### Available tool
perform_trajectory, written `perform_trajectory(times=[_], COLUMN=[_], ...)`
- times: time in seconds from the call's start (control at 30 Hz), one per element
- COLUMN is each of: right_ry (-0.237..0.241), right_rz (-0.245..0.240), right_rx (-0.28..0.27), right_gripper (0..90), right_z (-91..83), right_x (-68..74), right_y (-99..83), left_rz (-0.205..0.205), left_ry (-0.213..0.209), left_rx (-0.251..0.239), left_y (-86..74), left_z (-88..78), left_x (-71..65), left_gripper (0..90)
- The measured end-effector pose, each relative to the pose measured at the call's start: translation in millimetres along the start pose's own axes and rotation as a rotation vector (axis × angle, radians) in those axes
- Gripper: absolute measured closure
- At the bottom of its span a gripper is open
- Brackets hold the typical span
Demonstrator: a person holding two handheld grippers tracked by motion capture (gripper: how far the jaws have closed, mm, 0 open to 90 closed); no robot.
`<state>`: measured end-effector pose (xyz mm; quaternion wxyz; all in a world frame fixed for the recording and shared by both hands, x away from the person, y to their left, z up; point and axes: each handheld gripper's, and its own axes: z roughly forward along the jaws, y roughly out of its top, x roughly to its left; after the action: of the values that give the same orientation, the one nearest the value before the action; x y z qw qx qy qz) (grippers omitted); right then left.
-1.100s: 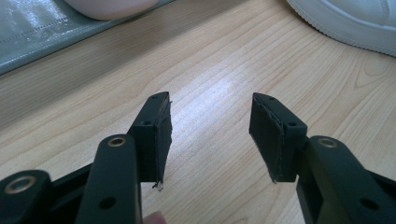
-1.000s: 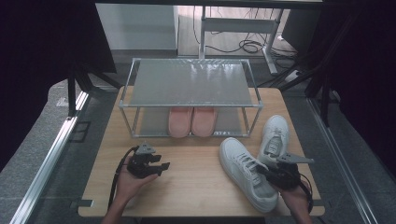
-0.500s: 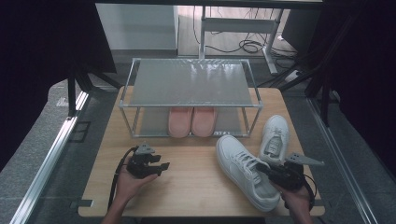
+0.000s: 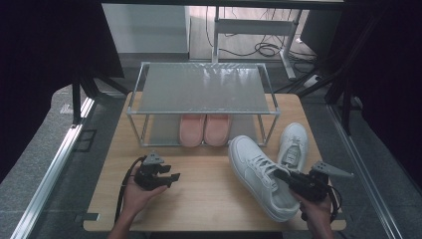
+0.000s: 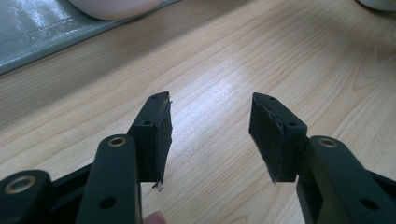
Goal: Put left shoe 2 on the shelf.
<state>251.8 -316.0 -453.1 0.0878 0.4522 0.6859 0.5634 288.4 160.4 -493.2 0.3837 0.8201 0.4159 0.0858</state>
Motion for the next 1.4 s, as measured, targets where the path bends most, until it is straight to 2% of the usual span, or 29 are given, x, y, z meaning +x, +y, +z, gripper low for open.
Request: perform_trajectory(times=[0.33,0.7,0.8,1.03,1.4], right_ry=[-0.009,0.038,0.052,0.058,0.092], right_rz=[0.006,0.022,0.032,0.011,0.004], right_rx=[-0.038,-0.125,-0.142,-0.163,-0.211], right_gripper=[81.9,81.9,81.9,81.9,81.9], right_z=[-7.5,-21.9,-22.0,-19.1,-14.4], right_x=[2.0,10.8,12.7,20.6,28.3], right_y=[3.1,16.8,22.1,36.8,56.0], left_rz=[0.000,0.002,0.004,0.002,0.004], left_ry=[0.001,-0.001,-0.003,-0.005,-0.006], left_rx=[-0.005,-0.002,-0.001,0.000,0.001], left_y=[0.0,0.5,0.6,0.7,0.6], left_z=[-0.7,0.4,0.7,1.1,1.3], left_x=[0.1,-0.7,-1.0,-0.9,-0.9], left_gripper=[49.5,49.6,49.6,49.6,49.5])
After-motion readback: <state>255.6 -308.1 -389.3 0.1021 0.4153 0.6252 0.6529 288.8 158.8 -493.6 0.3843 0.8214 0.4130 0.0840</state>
